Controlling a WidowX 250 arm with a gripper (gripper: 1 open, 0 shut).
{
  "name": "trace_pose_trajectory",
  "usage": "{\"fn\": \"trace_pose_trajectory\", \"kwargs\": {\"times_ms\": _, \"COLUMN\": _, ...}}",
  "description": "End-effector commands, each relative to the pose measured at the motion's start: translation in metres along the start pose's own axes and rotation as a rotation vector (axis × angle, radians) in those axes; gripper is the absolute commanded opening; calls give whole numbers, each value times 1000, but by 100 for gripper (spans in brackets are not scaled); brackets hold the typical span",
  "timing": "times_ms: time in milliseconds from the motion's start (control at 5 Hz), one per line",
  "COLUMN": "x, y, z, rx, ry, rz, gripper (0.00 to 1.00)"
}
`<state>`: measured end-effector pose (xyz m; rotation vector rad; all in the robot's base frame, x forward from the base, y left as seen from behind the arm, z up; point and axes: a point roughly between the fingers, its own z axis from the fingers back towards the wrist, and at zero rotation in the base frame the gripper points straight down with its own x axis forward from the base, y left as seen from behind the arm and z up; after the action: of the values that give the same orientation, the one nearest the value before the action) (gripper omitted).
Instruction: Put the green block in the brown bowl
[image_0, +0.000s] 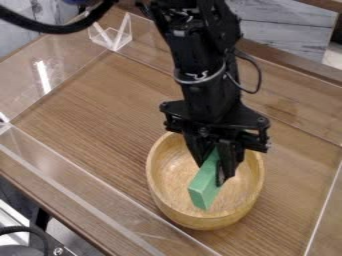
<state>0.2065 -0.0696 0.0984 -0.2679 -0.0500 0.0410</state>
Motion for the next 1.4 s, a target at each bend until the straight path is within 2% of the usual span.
{"fn": "trace_pose_trajectory", "kwargs": {"times_ms": 0, "x": 7, "y": 0, "z": 3, "rx": -12, "ry": -29, "rz": 1, "gripper": 0}}
{"fn": "trace_pose_trajectory", "kwargs": {"times_ms": 1200, "x": 15, "y": 3, "z": -9, "rx": -31, "ry": -9, "rz": 7, "gripper": 0}}
